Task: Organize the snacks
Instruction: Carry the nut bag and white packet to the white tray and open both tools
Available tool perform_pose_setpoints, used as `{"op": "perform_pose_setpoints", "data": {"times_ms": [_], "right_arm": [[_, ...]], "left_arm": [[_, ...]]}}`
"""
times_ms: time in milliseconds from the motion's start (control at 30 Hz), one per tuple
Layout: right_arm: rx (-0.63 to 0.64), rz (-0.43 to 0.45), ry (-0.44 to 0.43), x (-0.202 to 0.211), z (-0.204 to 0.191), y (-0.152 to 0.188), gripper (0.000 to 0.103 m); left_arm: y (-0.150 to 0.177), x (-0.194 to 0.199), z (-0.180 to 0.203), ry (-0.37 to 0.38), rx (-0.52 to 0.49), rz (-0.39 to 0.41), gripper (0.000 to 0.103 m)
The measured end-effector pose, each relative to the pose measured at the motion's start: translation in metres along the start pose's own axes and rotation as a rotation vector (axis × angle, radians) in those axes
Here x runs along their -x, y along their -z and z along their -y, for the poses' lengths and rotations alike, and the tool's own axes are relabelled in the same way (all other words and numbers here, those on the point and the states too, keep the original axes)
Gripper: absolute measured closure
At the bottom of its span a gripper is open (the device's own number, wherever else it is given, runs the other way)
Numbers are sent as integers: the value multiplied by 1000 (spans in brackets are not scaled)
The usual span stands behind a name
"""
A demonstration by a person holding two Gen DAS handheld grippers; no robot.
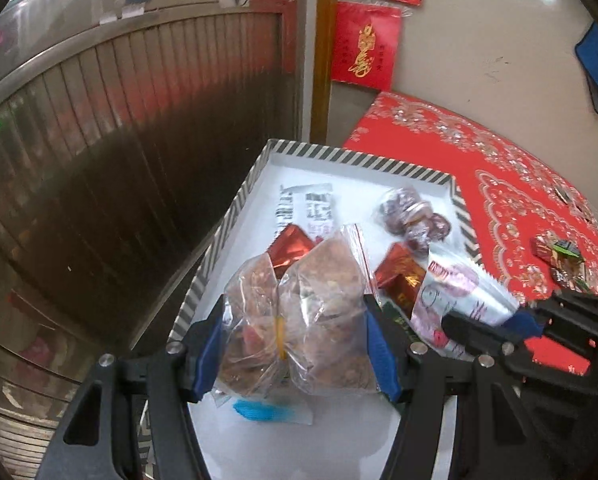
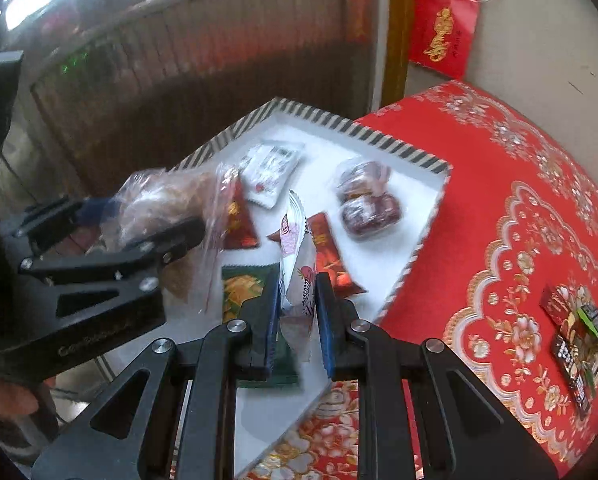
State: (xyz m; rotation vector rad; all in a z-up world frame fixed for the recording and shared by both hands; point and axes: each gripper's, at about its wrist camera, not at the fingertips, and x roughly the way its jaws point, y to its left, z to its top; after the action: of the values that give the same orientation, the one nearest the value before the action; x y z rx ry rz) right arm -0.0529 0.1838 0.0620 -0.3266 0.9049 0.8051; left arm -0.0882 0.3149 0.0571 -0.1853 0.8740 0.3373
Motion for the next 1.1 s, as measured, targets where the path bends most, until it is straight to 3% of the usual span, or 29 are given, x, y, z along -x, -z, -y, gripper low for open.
{"op": "perform_pose_setpoints", "data": {"times_ms": [300,567,667,1100], "right_arm": [[60,-24,-19,1,-21,5,86],[35,-4,-102,21,-21,12,86],[24,-8,-152,25,-21,17,85],[-45,17,-165,46,1,41,85]], "left_arm": [[3,-3,-10,-17,22,-20,35],[-2,12,-17,-29,52,33,18],[-5,19,-17,-32,56,52,18],[-5,34,19,-2,-6,83,18]]}}
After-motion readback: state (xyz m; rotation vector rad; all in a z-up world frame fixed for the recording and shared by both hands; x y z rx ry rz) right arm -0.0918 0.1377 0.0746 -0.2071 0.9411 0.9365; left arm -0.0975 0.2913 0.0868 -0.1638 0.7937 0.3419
